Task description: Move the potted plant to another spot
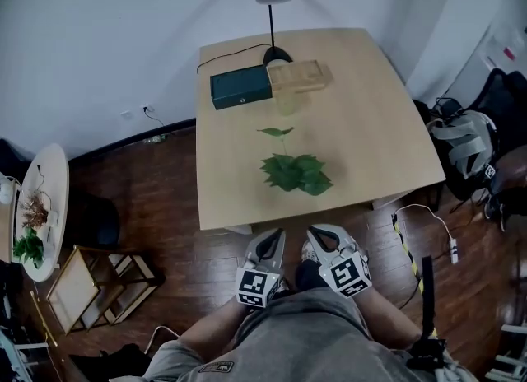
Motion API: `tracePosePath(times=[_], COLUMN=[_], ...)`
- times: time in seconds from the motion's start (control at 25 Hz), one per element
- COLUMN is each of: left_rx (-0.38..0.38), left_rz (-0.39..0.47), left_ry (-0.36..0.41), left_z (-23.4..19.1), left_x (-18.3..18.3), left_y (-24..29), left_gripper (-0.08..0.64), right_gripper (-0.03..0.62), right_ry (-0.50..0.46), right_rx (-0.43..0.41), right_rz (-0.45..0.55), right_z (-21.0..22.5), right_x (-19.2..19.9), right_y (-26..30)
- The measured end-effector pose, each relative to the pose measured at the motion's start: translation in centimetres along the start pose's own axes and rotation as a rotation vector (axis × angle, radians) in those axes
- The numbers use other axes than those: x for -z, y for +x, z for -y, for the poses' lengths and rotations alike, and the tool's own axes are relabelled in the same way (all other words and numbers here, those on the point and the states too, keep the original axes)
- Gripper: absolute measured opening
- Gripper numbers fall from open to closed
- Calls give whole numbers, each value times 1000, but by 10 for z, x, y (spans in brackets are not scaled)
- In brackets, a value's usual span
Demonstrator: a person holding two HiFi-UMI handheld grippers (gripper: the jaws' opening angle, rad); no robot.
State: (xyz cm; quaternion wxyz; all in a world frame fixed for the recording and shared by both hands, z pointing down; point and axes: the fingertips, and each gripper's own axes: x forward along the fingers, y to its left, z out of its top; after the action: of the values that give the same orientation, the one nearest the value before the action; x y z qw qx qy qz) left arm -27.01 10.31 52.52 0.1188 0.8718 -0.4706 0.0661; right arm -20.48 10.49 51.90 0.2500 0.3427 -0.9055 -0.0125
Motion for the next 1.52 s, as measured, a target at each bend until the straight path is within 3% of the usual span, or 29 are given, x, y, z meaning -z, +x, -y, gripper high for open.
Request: tracePosePath(times=[0.28,0.56,1.08,1.52], left_rx=[9,-51,-62,-74], left_rz=[15,33,56,56], left_ry=[-15,-30,18,4], left_z=[21,24,29,28], left_x=[3,-15,-30,-26], left_y=[-35,-41,-34,-41], left_gripper=[-6,-6,-5,-6], right_gripper=[6,6,6,6], right_ry=[-14,-18,13,-9], right_rx=[-26,-102,-84,-67], right_rz=[27,89,136,136], right_z=[-40,-42,-21,-22], right_x=[-11,-32,-39,-44], right_y=[-31,-37,-43,-42])
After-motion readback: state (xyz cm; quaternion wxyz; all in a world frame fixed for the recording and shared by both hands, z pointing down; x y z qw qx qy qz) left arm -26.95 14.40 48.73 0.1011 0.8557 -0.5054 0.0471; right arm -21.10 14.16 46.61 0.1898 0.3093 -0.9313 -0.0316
